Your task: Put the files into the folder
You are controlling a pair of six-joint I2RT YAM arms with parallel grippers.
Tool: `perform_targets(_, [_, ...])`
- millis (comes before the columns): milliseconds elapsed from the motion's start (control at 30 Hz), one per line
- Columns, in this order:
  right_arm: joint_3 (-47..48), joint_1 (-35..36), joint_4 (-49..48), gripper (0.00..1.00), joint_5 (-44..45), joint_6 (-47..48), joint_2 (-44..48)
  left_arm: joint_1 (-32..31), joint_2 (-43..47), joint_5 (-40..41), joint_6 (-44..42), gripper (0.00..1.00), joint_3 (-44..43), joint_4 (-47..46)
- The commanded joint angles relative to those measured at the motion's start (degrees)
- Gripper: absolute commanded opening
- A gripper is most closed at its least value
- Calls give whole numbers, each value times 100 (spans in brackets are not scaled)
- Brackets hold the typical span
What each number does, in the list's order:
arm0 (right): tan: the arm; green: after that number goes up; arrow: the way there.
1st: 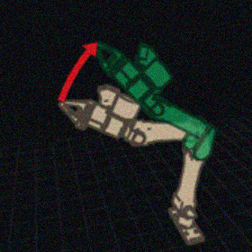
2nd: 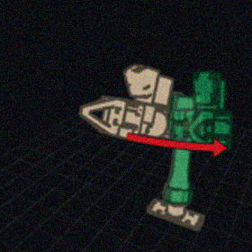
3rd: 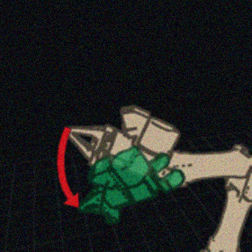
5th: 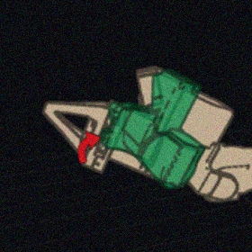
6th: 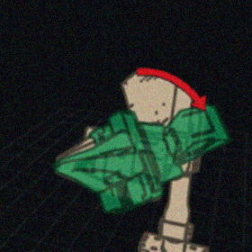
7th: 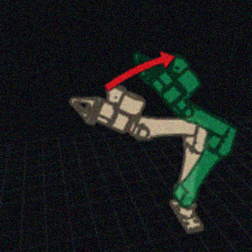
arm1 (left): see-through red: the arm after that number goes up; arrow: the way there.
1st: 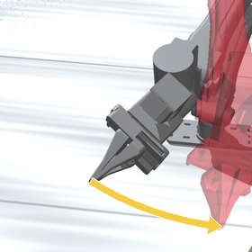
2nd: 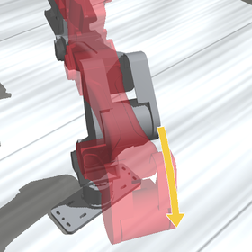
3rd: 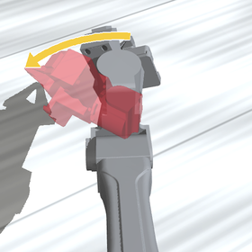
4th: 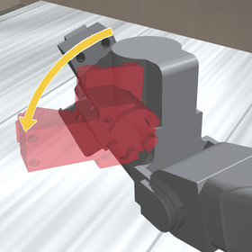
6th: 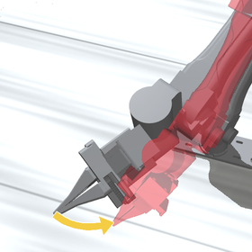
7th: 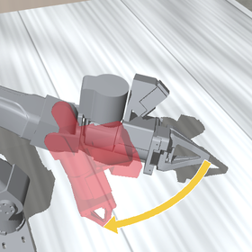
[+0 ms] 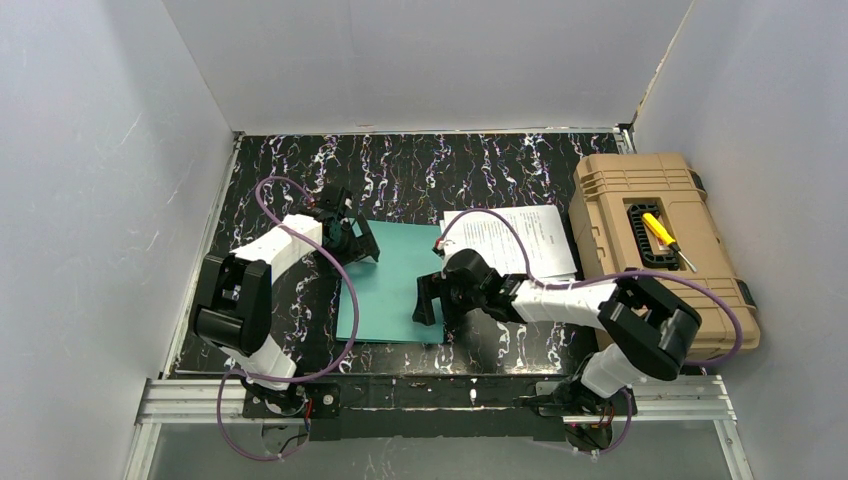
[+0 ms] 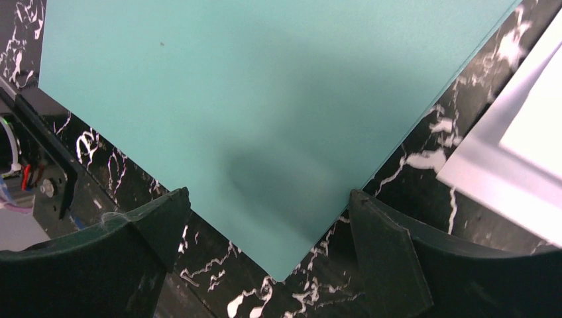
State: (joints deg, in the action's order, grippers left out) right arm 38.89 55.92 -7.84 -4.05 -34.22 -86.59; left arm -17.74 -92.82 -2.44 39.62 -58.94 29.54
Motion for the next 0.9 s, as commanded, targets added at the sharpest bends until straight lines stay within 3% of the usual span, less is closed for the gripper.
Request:
perform_targets(0, [-207, 94, 694, 99, 220, -329, 364, -92, 253, -484, 20, 96, 191, 256])
perform_targets(233, [-42, 94, 1766, 99, 980, -322, 1239, -87, 900, -396, 54, 96, 685, 639])
perform_targets(433, [-96, 79, 2618, 99, 2275, -397, 1810, -96, 1558, -523, 79, 98, 1189, 790])
perform_targets(867, [103, -112, 3241, 99, 3160, -371, 1031, -97, 2196, -1232, -5, 98, 1722, 708])
